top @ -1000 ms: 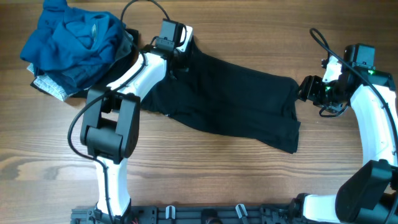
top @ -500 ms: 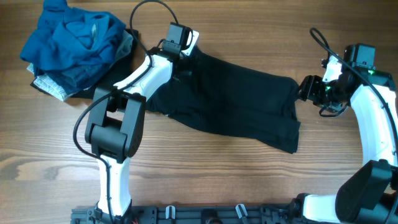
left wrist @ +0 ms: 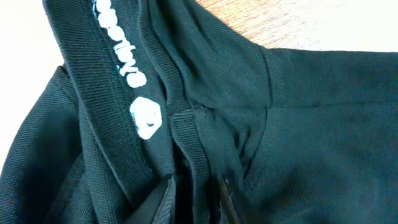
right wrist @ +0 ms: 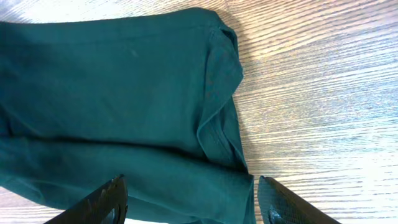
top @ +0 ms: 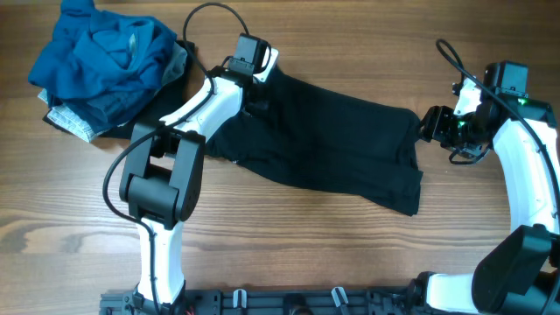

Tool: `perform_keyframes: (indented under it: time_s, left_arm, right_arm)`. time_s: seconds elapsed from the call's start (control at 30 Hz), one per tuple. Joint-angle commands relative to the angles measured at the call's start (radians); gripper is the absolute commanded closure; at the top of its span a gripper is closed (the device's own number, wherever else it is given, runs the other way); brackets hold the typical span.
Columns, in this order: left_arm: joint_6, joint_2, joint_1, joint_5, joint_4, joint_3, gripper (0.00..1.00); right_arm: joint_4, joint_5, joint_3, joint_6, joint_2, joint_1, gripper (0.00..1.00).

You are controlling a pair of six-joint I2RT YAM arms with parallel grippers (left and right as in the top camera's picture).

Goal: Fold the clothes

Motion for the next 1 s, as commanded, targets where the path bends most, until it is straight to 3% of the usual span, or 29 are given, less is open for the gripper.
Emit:
perform_keyframes:
  time_s: [0.0,0.13,0.27,0.37,0.73,0.97]
  left_arm:
    - [0.005,0.014,-0.005,0.036,-0.012,0.018,0.76]
    - [0.005,0.048,-0.013,0.045,-0.016,0.018,0.76]
    - [0.000,0.058,0.001,-0.010,0.023,0.018,0.96]
    - [0.000,0.031,-0.003,-0.088,0.043,0.018,0.96]
    - [-0.060,-0.291,-0.025,-0.090,-0.045,0.036,0.96]
    - [-0.061,-0.288,-0.031,-0.089,-0.074,0.035,0.96]
  right_arm:
    - [0.008,-0.008,0.015,-0.021,-0.008,0.003,0.32]
    - [0.008,-0.008,0.015,-0.021,-0.008,0.003,0.32]
    - [0.011,-0.008,0.014,-0.021,-0.008,0.003,0.32]
    - [0.014,-0.008,0.014,-0.020,-0.008,0.003,0.32]
    - [0.088,-0.057,0.014,-0.021,-0.006,0.006,0.36]
    - [0.282,-0.056,0.008,-0.045,0.068,0.034,0.38]
